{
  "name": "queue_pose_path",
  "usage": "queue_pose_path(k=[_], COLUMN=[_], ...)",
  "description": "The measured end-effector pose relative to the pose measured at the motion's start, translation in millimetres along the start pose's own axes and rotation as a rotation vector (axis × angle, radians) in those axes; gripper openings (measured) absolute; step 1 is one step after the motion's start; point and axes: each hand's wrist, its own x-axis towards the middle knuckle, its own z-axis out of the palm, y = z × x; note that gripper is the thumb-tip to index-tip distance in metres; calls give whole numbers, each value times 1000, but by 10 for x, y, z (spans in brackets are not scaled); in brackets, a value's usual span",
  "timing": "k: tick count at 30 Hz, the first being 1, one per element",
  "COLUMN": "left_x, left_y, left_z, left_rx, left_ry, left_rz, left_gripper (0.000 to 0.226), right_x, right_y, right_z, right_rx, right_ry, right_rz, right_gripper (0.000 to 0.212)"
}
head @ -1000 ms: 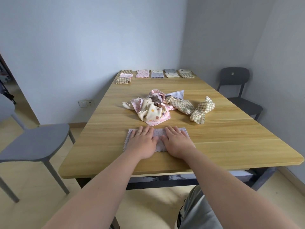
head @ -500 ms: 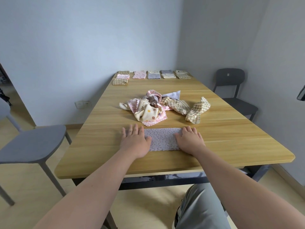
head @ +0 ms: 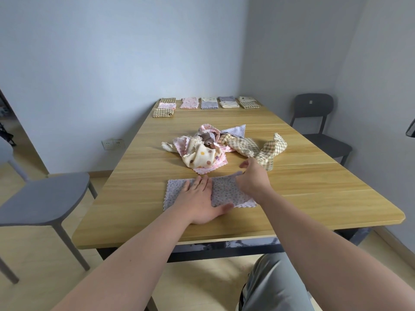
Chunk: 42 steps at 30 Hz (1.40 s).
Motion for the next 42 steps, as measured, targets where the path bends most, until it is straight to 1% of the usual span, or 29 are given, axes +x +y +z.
queue_pose_path(k=[2, 6, 9, 11, 12, 13, 14, 15, 17, 18, 19, 21, 22, 24, 26, 29, 31, 33, 36, 38, 40, 41, 42], left_x=[-9, -19, -15, -13, -14, -13, -11, -5, 9, 11, 8, 1, -4, -16, -21, -27, -33, -30, -15, -13, -12, -10, -8], left_y=[8, -9, -39, -57, -58, -59, -58, -58, -61, -64, -70, -91, -101, -112, -115, -107, -104, -109, -120, -123, -122, -121, -122], left_z=[-5, 0, 13, 24, 30, 38, 47, 57, 75, 79, 76, 54, 40, 27, 23, 14, 9, 2, 8, 23, 45, 50, 54], left_rx=[4, 7, 16, 23, 26, 28, 25, 18, 5, -3, -16, -37, -35, -9, 14, 34, 49, 59, 63, 55, 52, 50, 45], left_ry=[0, -9, -13, -12, -10, -4, 7, 21, 45, 47, 41, 15, -2, -29, -46, -62, -70, -80, -69, -62, -55, -51, -49], left_rz=[2, 17, 32, 41, 43, 44, 43, 41, 43, 45, 47, 48, 50, 55, 57, 61, 63, 68, 70, 68, 66, 66, 65], left_gripper=[130, 130, 127, 124, 122, 122, 122, 122, 122, 122, 121, 121, 121, 121, 121, 123, 124, 125, 128, 129, 128, 128, 128], right_x=[37, 106, 119, 84, 43, -1, -43, -82, -157, -188, -211, -218, -211, -179, -133, -86, -48, -14, 31, 69, 95, 112, 128], right_y=[-20, 57, 101, 94, 80, 63, 39, 4, -84, -125, -145, -104, -49, 110, 255, 357, 387, 370, 299, 258, 230, 221, 202], right_z=[-21, -34, -32, -38, -41, -38, -23, 9, 115, 184, 242, 301, 302, 273, 222, 118, 69, 9, -66, -99, -126, -138, -152], right_rx=[-19, -195, -255, -311, -354, -400, -437, -443, -386, -343, -296, -227, -239, -344, -435, -490, -516, -489, -373, -302, -260, -247, -229], right_ry=[-29, -112, -127, -85, -21, 57, 117, 127, 10, -74, -153, -261, -284, -284, -261, -272, -253, -185, -142, -143, -89, -50, -29], right_rz=[62, 199, 258, 238, 189, 101, -20, -152, -351, -392, -393, -340, -319, -299, -240, -125, -89, -40, 12, 5, -22, -20, 1], right_gripper=[36, 54, 59, 59, 58, 55, 53, 52, 54, 54, 52, 49, 51, 57, 61, 62, 60, 54, 36, 25, 17, 14, 18])
